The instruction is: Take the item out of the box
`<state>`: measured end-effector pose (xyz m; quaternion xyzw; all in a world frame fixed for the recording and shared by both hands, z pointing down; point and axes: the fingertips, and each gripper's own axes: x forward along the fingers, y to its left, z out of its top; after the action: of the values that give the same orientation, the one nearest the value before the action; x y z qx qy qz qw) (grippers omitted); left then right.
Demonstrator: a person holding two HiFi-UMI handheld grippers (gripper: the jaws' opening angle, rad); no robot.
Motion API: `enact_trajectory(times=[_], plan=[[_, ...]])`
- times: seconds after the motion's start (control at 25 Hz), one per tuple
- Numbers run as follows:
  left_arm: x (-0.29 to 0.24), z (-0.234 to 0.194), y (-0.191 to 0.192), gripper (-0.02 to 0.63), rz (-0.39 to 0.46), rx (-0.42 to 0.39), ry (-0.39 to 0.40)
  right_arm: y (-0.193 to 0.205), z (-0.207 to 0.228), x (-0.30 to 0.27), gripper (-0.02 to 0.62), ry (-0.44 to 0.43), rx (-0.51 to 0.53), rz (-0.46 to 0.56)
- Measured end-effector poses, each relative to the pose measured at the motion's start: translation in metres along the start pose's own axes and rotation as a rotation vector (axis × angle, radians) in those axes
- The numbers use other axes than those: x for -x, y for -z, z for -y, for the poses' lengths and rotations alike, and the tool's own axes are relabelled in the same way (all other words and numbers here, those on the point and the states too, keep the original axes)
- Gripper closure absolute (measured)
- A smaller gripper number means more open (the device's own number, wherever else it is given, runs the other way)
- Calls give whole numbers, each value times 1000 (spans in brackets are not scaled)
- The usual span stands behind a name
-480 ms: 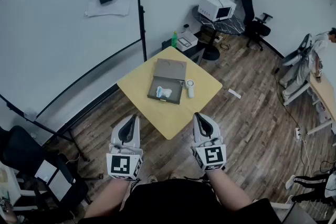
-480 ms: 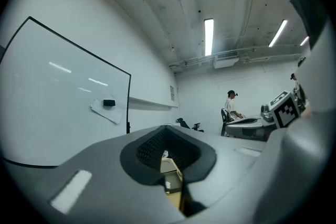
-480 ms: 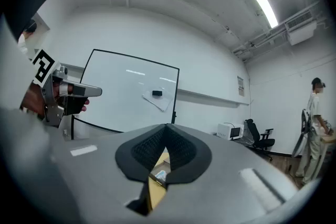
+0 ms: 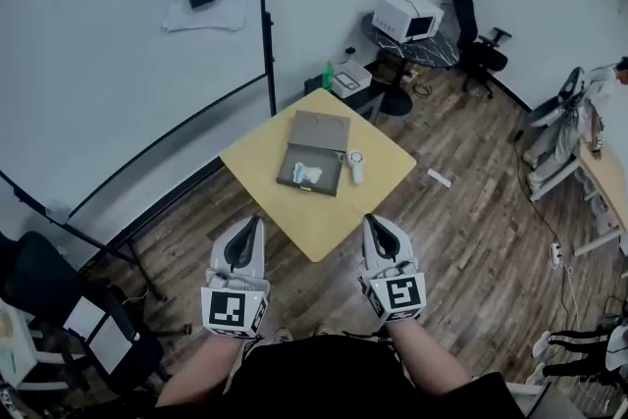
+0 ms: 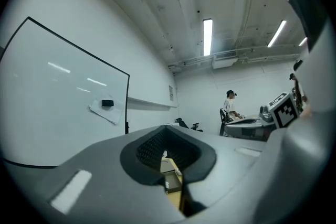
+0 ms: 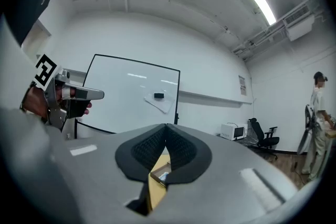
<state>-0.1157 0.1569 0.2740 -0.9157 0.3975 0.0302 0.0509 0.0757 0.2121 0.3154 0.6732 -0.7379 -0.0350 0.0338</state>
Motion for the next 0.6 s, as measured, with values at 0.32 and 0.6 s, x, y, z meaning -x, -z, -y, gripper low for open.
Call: enact_trajectory(times=[0.32, 0.6], plan=[[4, 9, 3, 606, -12, -1, -26, 8, -8, 2, -3, -156, 45, -89], [-2, 29, 12, 606, -24, -21, -65, 17, 12, 13, -2, -205, 53, -49]])
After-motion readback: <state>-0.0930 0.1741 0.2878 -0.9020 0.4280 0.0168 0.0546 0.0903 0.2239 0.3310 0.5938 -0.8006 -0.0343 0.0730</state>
